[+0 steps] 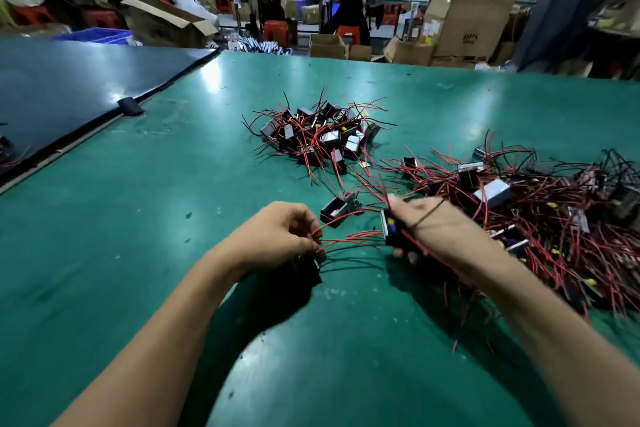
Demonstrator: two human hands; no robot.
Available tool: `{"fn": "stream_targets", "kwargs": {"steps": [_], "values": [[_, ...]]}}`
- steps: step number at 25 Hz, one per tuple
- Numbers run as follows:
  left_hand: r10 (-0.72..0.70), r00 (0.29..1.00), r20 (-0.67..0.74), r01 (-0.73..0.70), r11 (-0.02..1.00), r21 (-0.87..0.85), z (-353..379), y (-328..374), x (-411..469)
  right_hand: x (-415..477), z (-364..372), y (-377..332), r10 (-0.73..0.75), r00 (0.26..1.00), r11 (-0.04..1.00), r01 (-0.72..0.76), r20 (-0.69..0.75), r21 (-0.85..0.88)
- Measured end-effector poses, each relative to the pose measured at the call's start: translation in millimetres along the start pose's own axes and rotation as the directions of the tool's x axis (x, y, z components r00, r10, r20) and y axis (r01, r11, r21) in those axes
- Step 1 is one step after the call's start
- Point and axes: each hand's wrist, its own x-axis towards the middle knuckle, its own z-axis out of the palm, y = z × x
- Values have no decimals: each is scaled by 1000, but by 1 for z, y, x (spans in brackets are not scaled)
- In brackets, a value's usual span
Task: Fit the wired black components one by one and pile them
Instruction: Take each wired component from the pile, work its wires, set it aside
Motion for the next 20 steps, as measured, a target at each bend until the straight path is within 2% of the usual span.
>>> {"fn": "stream_targets", "kwargs": {"steps": [2, 3, 5, 6, 8, 9, 10, 11, 12, 13, 14, 16, 18, 20], "values": [[-41, 998, -44, 41, 999, -12, -4, -7, -2, -5, 9, 18, 52, 998, 998, -52, -19, -24], [-59, 997, -58, 57, 998, -32, -5, -10, -3, -3, 10, 19, 64, 996, 996, -60, -65, 59], [-82, 992, -96, 72, 993, -96, -5, -13, -4, 5, 3, 6, 38, 968, 936, 52, -248, 347], [-88, 988, -130, 71, 989, -131, -4, -14, -3, 10, -6, -4, 11, 925, 894, 161, -379, 419], [-105, 974, -203, 65, 978, -197, -3, -15, -3, 15, -31, -30, -114, 778, 891, 355, -618, 282], [-119, 966, -229, 68, 973, -219, -2, -15, -3, 14, -45, -42, -181, 707, 885, 421, -683, 201], [-133, 960, -248, 76, 971, -228, -3, -16, -4, 11, -55, -51, -227, 670, 857, 483, -706, 182], [-148, 955, -258, 90, 970, -225, -4, -16, -5, 9, -60, -56, -240, 686, 822, 520, -686, 232], [-159, 952, -262, 104, 972, -211, -5, -16, -6, 4, -58, -58, -235, 755, 801, 507, -611, 319], [-164, 950, -266, 121, 978, -172, -6, -16, -8, -1, -49, -57, -216, 835, 810, 443, -506, 384], [-159, 946, -282, 137, 986, -97, -7, -15, -9, -6, -35, -52, -194, 894, 861, 352, -404, 367], [-80, 932, -353, 124, 987, 106, -7, -9, -13, -10, 0, -28, -169, 947, 976, 200, -271, 90], [97, 911, -402, -10, 977, 213, -1, 1, -18, -11, 27, -4, -128, 965, 982, 91, -231, -166], [245, 897, -367, -136, 945, 298, 7, 11, -18, -9, 37, 13, -91, 962, 975, 33, -259, -219]]}}
